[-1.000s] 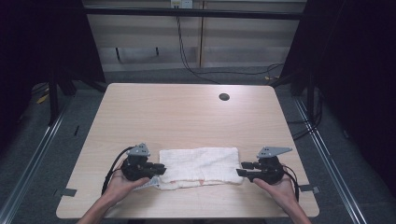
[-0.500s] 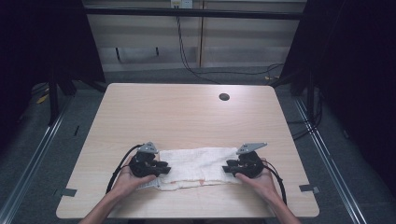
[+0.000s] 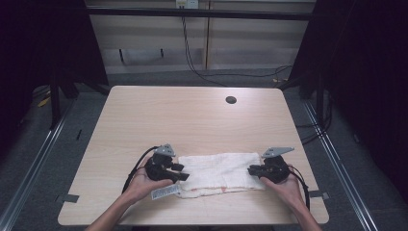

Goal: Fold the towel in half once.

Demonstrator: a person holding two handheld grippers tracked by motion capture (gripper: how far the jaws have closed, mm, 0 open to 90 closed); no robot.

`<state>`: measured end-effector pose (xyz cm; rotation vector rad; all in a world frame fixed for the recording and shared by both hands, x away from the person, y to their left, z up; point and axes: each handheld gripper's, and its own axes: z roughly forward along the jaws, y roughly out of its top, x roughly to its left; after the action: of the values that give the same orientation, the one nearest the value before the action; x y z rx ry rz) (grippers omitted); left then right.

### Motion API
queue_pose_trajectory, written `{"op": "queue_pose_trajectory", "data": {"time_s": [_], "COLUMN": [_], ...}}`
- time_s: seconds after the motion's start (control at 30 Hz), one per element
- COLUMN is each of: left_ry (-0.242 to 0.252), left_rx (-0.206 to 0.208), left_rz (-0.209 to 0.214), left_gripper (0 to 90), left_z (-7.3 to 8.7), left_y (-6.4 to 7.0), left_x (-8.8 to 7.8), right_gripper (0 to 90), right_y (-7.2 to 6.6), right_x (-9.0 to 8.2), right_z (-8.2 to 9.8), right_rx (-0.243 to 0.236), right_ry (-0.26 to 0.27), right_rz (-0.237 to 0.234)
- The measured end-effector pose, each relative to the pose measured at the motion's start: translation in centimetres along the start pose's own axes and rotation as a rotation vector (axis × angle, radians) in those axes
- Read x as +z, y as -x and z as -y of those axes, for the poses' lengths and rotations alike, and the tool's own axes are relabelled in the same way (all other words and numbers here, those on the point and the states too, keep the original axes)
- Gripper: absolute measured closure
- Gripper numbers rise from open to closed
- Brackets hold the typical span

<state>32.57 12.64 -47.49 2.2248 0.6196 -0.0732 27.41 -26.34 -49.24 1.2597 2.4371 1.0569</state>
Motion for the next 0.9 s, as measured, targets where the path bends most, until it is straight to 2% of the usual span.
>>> {"op": "queue_pose_trajectory", "data": {"time_s": [0.03,0.07,0.1,0.13,0.17,0.2,0.23,0.27,0.3,0.47,0.5,0.53,0.57,0.6,0.63,0.67,0.7,0.73,0.77,0.9], "left_ry": [0.028,0.028,0.041,0.044,0.039,0.039,0.049,0.049,0.055,0.084,0.084,0.089,0.09,0.09,0.079,0.079,0.076,0.077,0.077,0.063], "left_rx": [-0.028,-0.028,-0.041,-0.053,-0.089,-0.089,-0.12,-0.12,-0.127,-0.147,-0.147,-0.148,-0.144,-0.144,-0.131,-0.131,-0.131,-0.13,-0.13,-0.128], "left_rz": [-0.009,-0.009,-0.011,-0.018,-0.011,-0.011,-0.031,-0.031,-0.052,-0.075,-0.075,-0.077,-0.084,-0.084,-0.102,-0.102,-0.103,-0.1,-0.103,-0.104], "left_gripper": [53.0,53.1,53.1,53.1,53.0,52.7,52.4,52.3,51.9,51.3,51.2,51.2,51.1,50.8,49.7,48.2,47.7,47.7,47.5,47.2], "left_z": [-0.5,-0.5,-0.7,-0.7,-0.6,-0.6,-0.2,-0.2,0.1,0.6,0.6,0.7,0.8,0.8,0.7,0.7,0.7,0.7,0.7,0.8], "left_y": [-0.8,-0.8,-1.2,-1.6,-2.7,-2.7,-3.4,-3.4,-3.8,-4.6,-4.6,-4.6,-4.6,-4.6,-4.5,-4.5,-4.5,-4.5,-4.5,-4.5], "left_x": [-0.4,-0.4,-0.4,-0.3,-0.2,-0.2,-0.4,-0.4,-0.8,-2.1,-2.1,-2.1,-2.2,-2.2,-2.2,-2.2,-2.1,-2.1,-2.0,-1.9], "right_gripper": [73.4,73.4,73.7,73.7,73.6,73.4,72.7,72.7,71.2,68.6,68.6,68.4,66.5,66.5,68.7,68.7,69.2,69.2,69.0,62.5], "right_y": [-0.7,-0.7,-1.9,-1.9,-3.3,-4.0,-4.7,-4.7,-6.0,-9.2,-9.2,-9.9,-11.4,-11.4,-12.7,-12.7,-13.7,-13.7,-14.3,-15.3], "right_x": [-0.6,-0.6,-0.7,-0.7,-0.1,0.2,0.5,0.5,1.2,3.2,3.2,3.7,4.9,4.9,6.0,6.0,6.9,6.9,7.9,9.7], "right_z": [-0.2,-0.2,-0.6,-0.6,-1.0,-1.2,-1.5,-1.5,-2.4,-5.0,-5.0,-5.5,-6.4,-6.4,-7.2,-7.2,-7.9,-7.9,-8.3,-8.2], "right_rx": [0.004,0.004,-0.006,-0.006,-0.034,-0.052,-0.065,-0.065,-0.091,-0.137,-0.137,-0.154,-0.184,-0.184,-0.219,-0.219,-0.263,-0.263,-0.267,-0.292], "right_ry": [0.03,0.03,0.047,0.047,0.038,0.032,0.038,0.038,0.04,0.059,0.059,0.053,0.044,0.044,0.025,0.025,0.001,0.001,-0.008,-0.043], "right_rz": [-0.019,-0.019,-0.064,-0.064,-0.101,-0.119,-0.143,-0.143,-0.175,-0.259,-0.259,-0.275,-0.309,-0.309,-0.345,-0.345,-0.361,-0.361,-0.388,-0.393]}}
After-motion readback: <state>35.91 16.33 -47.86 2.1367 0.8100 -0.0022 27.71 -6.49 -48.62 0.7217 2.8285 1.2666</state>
